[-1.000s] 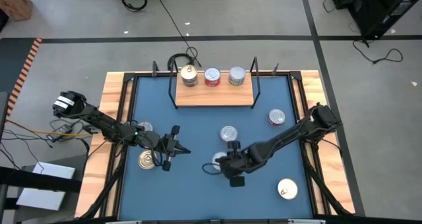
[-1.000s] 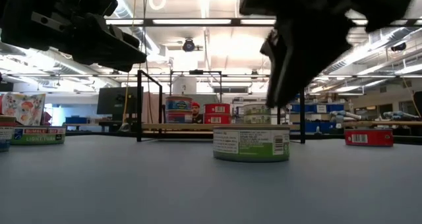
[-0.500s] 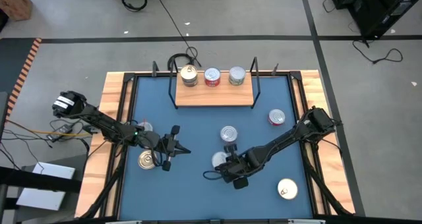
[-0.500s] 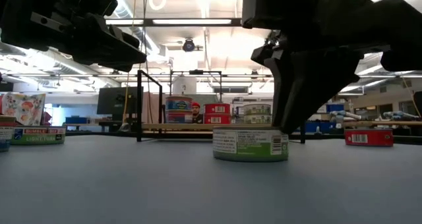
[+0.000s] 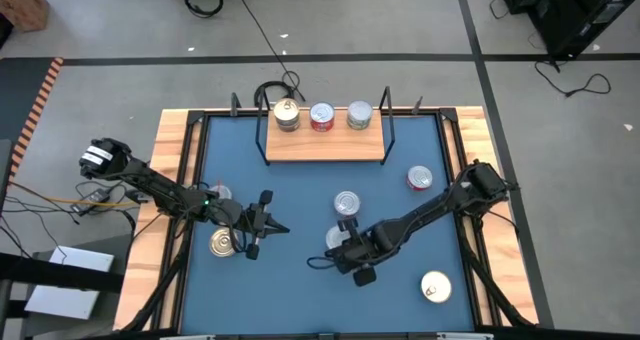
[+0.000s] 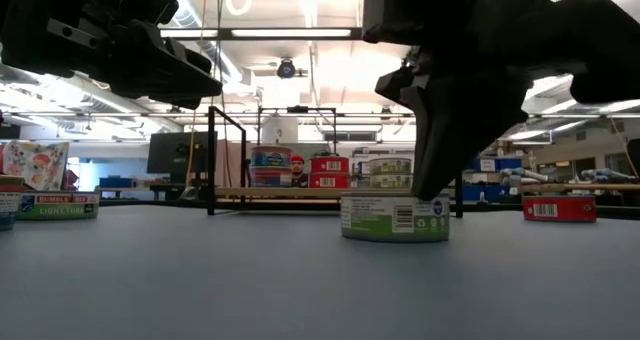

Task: Stack canned seafood by type on shelf
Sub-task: Put the green tuna can on the shelf

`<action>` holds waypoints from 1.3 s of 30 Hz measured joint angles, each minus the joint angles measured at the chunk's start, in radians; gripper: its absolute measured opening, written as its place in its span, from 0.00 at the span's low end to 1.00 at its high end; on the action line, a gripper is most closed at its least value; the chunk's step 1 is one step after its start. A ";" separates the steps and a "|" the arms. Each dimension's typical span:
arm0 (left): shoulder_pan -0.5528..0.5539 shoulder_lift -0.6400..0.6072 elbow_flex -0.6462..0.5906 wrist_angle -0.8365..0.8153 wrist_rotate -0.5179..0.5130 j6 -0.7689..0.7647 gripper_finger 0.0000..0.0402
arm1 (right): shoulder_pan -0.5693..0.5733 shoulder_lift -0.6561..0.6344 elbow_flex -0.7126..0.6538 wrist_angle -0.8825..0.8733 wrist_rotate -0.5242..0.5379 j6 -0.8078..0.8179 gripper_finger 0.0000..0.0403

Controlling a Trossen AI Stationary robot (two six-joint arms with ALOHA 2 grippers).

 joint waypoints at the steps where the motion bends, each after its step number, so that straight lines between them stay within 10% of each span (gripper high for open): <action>1: 0.000 0.000 0.000 0.000 0.000 0.000 0.01 | -0.004 -0.004 0.000 0.003 -0.011 0.006 0.01; 11: 0.000 0.000 0.000 0.001 0.000 0.000 0.01 | -0.028 -0.079 0.000 0.062 -0.108 0.068 0.02; 24: 0.000 0.000 0.000 0.000 0.000 0.000 0.01 | -0.001 0.000 0.001 -0.031 -0.006 -0.028 0.25; 39: 0.000 0.000 0.000 -0.005 0.000 0.001 0.01 | -0.003 0.040 0.001 -0.003 0.026 -0.104 0.06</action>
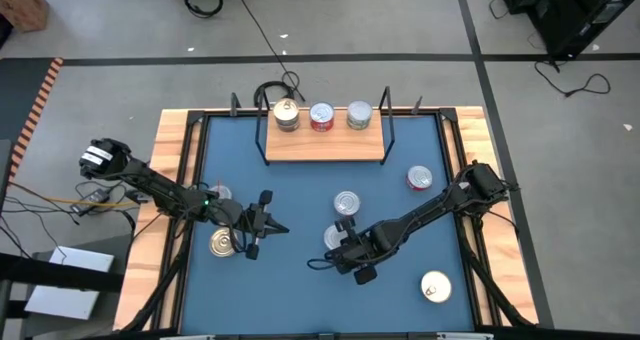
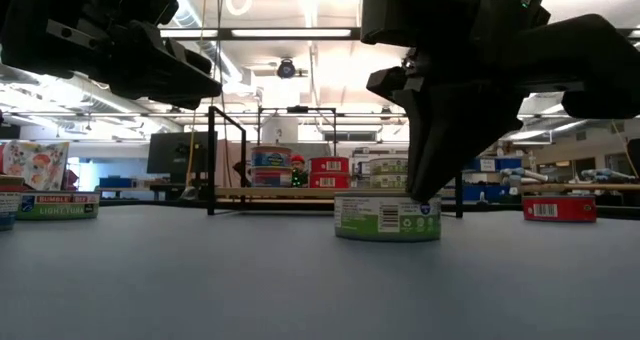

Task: Stack canned seafood by type on shelf
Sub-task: Put the green tuna can on the shelf

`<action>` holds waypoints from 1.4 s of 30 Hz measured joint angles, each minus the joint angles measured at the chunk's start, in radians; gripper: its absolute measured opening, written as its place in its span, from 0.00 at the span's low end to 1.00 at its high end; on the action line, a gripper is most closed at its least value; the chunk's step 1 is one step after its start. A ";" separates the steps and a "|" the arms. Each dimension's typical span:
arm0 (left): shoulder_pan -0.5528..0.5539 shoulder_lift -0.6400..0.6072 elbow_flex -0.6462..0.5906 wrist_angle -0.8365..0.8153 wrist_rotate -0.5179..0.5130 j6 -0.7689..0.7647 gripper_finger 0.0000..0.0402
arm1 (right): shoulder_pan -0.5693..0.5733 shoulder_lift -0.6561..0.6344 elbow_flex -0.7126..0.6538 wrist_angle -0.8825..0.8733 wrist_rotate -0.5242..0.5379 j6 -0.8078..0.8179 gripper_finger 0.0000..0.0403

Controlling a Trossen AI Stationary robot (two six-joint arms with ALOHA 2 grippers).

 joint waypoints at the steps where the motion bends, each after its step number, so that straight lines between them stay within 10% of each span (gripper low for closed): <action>1: 0.000 0.000 0.000 -0.003 0.000 0.000 0.01 | 0.000 -0.001 0.000 -0.001 -0.001 0.000 0.06; 21: 0.000 0.000 0.000 -0.002 -0.013 -0.005 0.01 | -0.046 -0.015 0.157 -0.058 -0.094 0.141 0.01; 32: 0.000 0.000 0.000 -0.005 -0.013 -0.003 0.01 | -0.019 -0.006 0.132 -0.215 0.008 0.041 0.24; 42: 0.000 0.000 0.000 -0.026 -0.013 -0.002 0.01 | -0.016 -0.008 0.047 -0.134 0.022 -0.056 0.20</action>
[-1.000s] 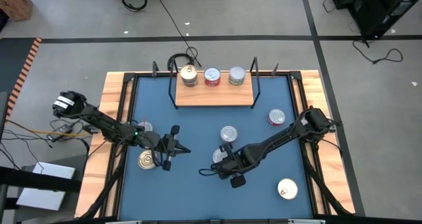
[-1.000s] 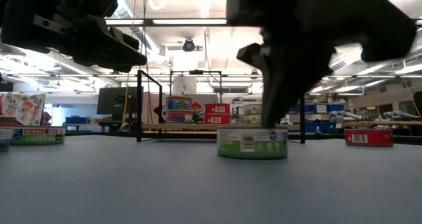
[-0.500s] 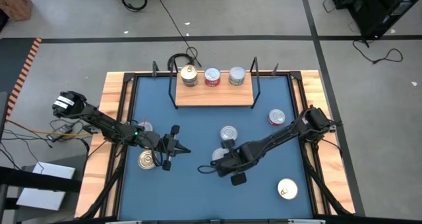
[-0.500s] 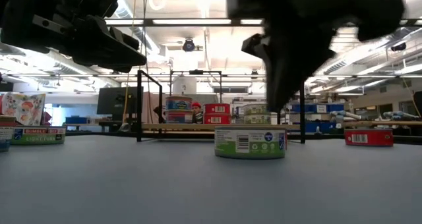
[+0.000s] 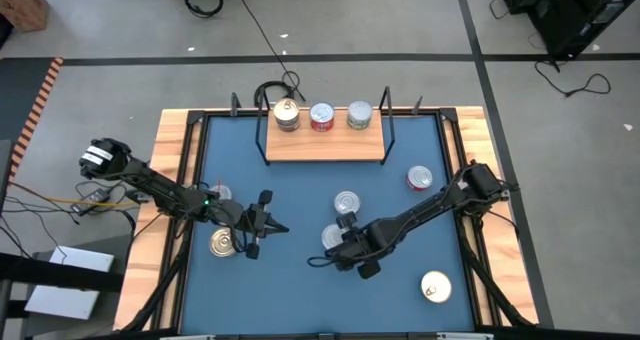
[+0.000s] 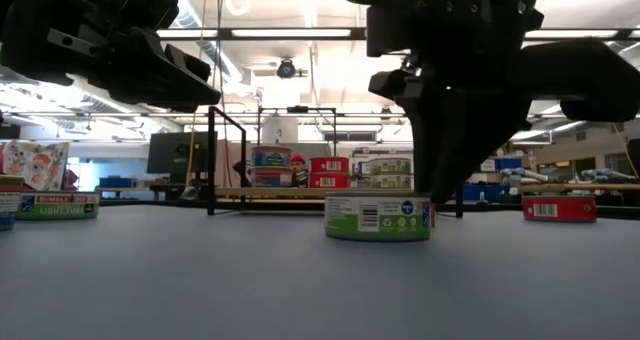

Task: Stack canned seafood by type on shelf
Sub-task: Put the green tuna can on the shelf

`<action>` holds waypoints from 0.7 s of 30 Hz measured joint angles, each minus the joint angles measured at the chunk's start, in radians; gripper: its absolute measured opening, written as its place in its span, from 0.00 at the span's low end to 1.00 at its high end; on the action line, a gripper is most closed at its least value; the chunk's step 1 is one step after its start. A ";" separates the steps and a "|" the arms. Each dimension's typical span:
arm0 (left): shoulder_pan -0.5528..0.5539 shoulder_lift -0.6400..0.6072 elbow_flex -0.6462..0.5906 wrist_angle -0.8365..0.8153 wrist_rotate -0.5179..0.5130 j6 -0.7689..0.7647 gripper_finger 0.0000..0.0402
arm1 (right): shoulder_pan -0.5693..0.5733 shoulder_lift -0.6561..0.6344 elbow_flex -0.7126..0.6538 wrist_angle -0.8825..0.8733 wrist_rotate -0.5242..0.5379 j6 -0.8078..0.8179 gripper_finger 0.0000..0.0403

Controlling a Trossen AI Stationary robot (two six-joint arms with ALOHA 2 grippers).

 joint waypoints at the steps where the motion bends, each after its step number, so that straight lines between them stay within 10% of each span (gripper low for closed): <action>1: 0.000 0.000 0.000 0.000 0.000 0.001 0.01 | 0.000 -0.001 -0.004 0.006 0.002 -0.005 0.18; 21: 0.000 0.000 0.000 0.001 -0.011 0.001 0.01 | -0.007 0.000 0.033 0.049 -0.064 0.003 0.01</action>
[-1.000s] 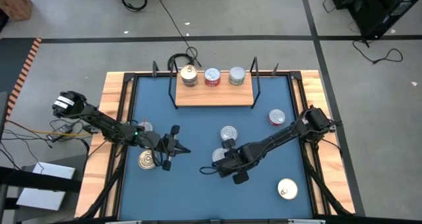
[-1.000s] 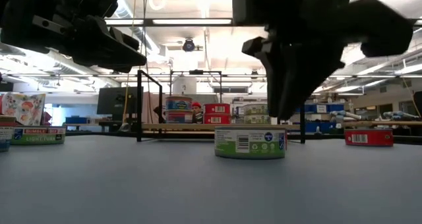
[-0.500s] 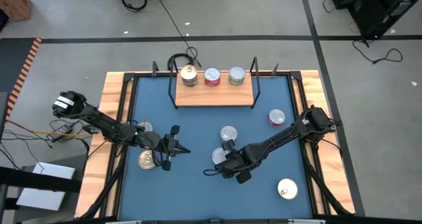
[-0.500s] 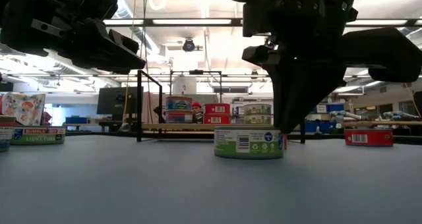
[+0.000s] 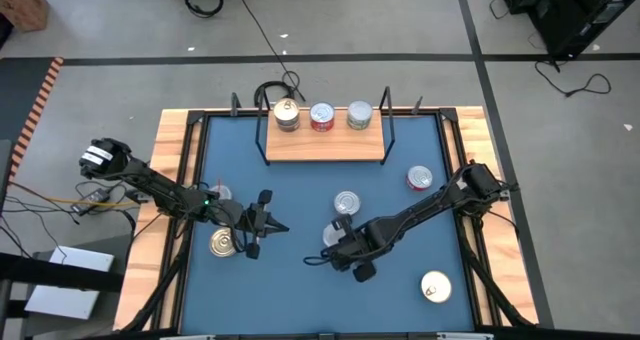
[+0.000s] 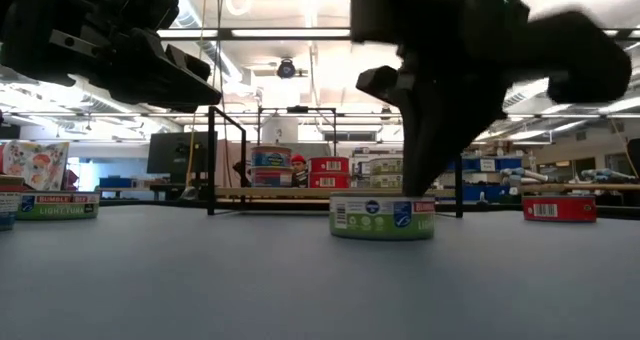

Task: Stack canned seafood by type on shelf
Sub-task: Put the green tuna can on the shelf

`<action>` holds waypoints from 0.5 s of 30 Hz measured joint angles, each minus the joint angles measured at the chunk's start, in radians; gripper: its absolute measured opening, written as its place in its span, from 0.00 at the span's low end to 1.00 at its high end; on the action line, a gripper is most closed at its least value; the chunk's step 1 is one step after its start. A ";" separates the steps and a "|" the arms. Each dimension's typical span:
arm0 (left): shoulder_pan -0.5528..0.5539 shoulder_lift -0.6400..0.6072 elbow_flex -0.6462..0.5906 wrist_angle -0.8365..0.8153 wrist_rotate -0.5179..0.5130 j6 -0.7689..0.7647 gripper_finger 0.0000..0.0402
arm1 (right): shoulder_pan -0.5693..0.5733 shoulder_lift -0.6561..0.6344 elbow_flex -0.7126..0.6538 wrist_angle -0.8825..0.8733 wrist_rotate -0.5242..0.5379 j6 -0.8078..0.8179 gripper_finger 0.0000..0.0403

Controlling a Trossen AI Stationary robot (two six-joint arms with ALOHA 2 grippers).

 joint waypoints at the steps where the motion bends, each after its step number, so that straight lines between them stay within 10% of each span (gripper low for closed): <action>1: 0.000 0.000 0.000 0.000 -0.001 0.000 0.01 | -0.002 0.000 0.011 0.002 -0.014 0.003 0.01; 15: 0.000 0.000 0.000 0.000 -0.002 -0.003 0.01 | -0.024 0.000 0.068 -0.051 -0.055 0.076 0.10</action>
